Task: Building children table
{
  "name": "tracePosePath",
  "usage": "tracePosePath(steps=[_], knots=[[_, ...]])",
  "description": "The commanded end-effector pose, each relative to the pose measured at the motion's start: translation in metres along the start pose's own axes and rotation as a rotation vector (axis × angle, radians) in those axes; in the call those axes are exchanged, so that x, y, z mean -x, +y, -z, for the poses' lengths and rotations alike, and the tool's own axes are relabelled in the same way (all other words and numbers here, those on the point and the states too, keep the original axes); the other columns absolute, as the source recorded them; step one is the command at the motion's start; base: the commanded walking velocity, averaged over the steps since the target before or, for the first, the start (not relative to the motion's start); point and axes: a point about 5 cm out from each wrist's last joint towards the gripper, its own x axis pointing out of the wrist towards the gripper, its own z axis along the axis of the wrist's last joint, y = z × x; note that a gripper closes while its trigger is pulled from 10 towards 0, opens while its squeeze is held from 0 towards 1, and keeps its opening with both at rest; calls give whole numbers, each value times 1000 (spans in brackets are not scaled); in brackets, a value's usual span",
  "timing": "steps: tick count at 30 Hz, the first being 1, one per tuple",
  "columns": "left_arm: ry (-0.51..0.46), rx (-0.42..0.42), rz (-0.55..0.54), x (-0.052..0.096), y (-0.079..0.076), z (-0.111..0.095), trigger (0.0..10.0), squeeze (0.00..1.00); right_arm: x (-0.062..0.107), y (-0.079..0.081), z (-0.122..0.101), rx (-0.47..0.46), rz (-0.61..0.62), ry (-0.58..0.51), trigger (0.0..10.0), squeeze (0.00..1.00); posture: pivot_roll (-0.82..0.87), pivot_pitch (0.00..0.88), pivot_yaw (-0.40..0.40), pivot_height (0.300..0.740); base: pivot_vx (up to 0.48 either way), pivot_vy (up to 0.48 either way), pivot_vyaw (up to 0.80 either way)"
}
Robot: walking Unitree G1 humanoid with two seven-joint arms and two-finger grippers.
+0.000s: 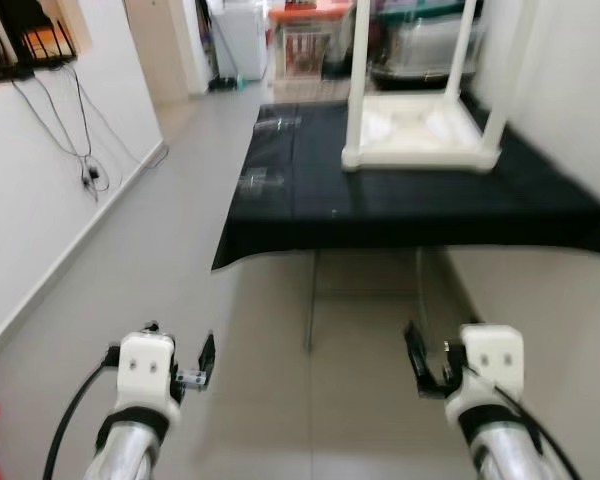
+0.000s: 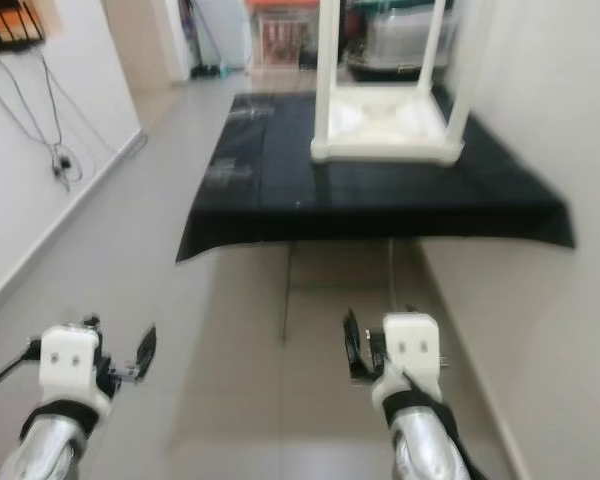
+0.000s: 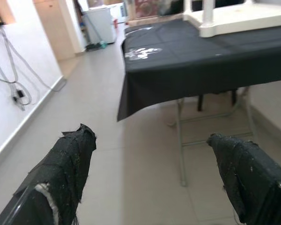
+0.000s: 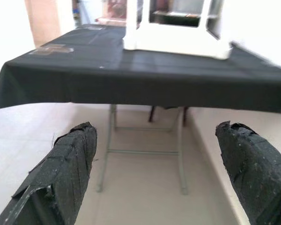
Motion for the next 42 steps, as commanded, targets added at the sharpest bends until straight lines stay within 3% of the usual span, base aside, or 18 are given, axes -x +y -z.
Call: tracePosePath(steps=[1,7,9,13,19,35,42], knots=[[29,-8,-19,2,4,6,10000,0,0,3,0,0,-7,-9,10000,0,77,0,-23,740,0,0,0],[2,-48,36,-3,1,4,10000,0,1,-1,-1,35,26,-33,10000,0,65,0,-21,740,0,0,0],[-14,-91,129,-4,-7,4,10000,0,4,-2,-5,94,38,-78,10000,0,59,0,-19,740,0,0,0],[-19,-126,185,-2,-13,4,10000,0,14,-3,-3,118,31,-80,10000,0,49,0,-11,740,0,0,0],[-6,-129,171,3,-10,6,10000,0,28,-1,4,122,4,-42,10000,0,42,0,-13,740,0,0,0],[-39,-137,167,4,-14,2,10000,0,26,0,4,92,-4,-32,10000,0,39,0,-23,740,0,0,0],[-45,-124,167,1,-18,1,10000,0,25,-3,3,127,-6,-42,10000,0,20,0,-22,740,0,0,0]])
